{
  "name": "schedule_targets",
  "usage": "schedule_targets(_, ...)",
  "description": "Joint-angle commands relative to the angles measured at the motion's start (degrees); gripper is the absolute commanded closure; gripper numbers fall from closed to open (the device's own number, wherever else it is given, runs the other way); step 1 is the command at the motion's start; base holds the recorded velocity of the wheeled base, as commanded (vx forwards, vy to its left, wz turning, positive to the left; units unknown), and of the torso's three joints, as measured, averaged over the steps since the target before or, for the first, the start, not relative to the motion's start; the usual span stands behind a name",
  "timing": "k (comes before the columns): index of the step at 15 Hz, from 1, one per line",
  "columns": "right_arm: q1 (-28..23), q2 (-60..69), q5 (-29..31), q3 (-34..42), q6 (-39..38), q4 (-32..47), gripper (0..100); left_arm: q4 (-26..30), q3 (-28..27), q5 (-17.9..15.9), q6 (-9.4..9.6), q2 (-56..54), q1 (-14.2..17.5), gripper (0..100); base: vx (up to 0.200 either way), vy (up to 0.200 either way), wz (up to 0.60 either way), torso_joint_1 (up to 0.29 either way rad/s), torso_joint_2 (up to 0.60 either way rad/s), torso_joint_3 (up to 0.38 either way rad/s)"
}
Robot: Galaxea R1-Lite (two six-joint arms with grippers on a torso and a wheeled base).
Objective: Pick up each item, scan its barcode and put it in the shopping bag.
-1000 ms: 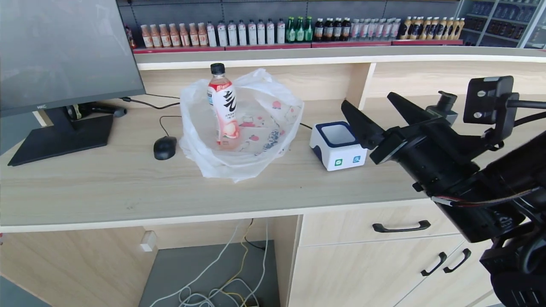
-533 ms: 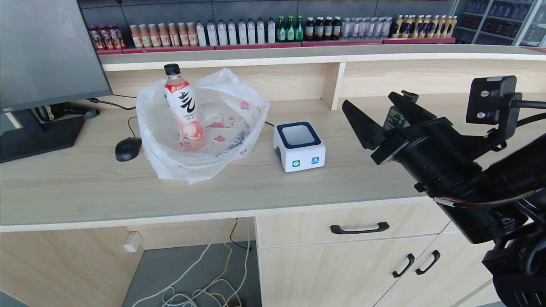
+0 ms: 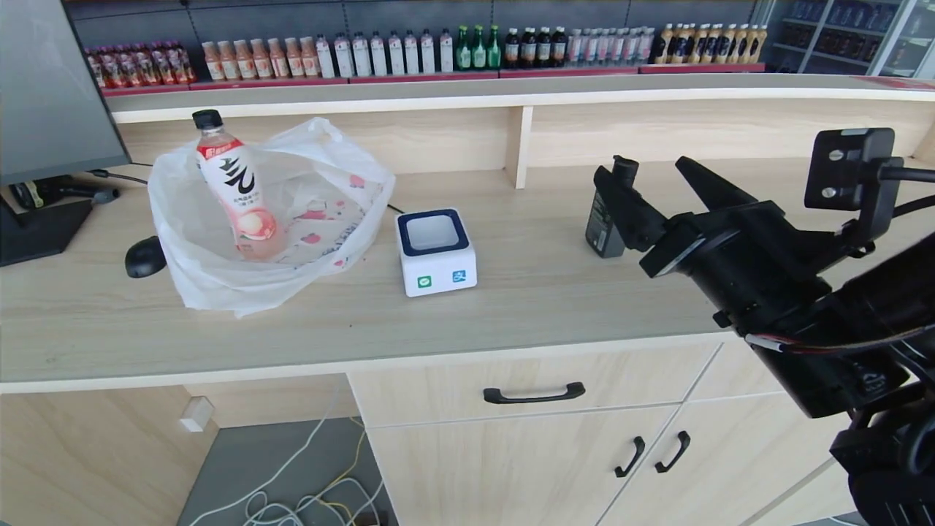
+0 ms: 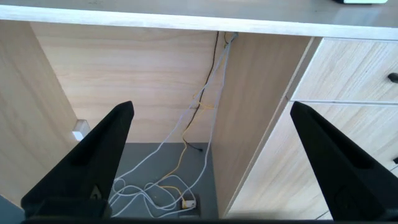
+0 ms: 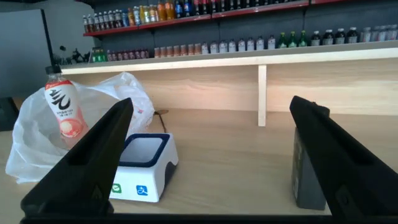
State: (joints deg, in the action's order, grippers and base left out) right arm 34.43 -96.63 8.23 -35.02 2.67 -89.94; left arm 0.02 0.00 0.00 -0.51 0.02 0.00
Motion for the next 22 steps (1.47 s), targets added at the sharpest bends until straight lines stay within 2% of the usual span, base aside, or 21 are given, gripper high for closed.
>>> schedule_targets(1,-0.06,0.22,0.12,0.48,0.14,-0.06,0,-0.02,0.0,0.0,-0.1,-0.02,0.0,0,0.0,-0.2,0.0,0.007,0.01,0.002)
schedule_targets(4,-0.32,0.57,0.12,1.89,-0.21,-0.06,0,-0.02,0.0,0.0,-0.28,-0.02,0.0,0,0.0,-0.2,0.0,-0.002,0.0,0.002)
schedule_targets(6,-0.32,0.13,0.12,2.24,-0.38,-0.06,0,-0.02,0.0,0.0,0.34,-0.02,0.0,0,0.0,0.0,0.0,0.0,0.0,0.0)
schedule_targets(12,-0.5,-3.38,-0.41,0.48,0.41,-0.06,0,-0.02,0.0,0.0,0.34,-0.02,-0.09,0,0.0,0.0,0.0,0.0,0.0,0.0)
schedule_targets(16,-5.33,-3.82,-2.69,-14.46,-0.38,22.71,0,-0.02,0.0,0.0,0.34,-0.02,0.0,0,0.0,0.0,0.0,0.0,0.0,0.0)
schedule_targets(17,-6.74,-5.41,-3.75,-20.96,-1.88,30.09,0,-0.02,0.0,0.0,0.34,-0.02,-0.09,0,0.0,0.0,0.0,0.0,0.0,0.0)
schedule_targets(19,-8.23,-8.57,-4.1,-30.1,-2.76,36.77,0,-0.02,0.0,0.0,0.34,-0.02,0.0,0,0.0,0.0,0.0,0.0,0.0,0.0)
schedule_targets(22,-9.99,-11.65,-5.86,-37.13,-3.2,42.66,0,-0.02,0.0,0.0,0.34,-0.02,-0.09,0,0.0,0.0,0.0,0.0,0.0,0.0)
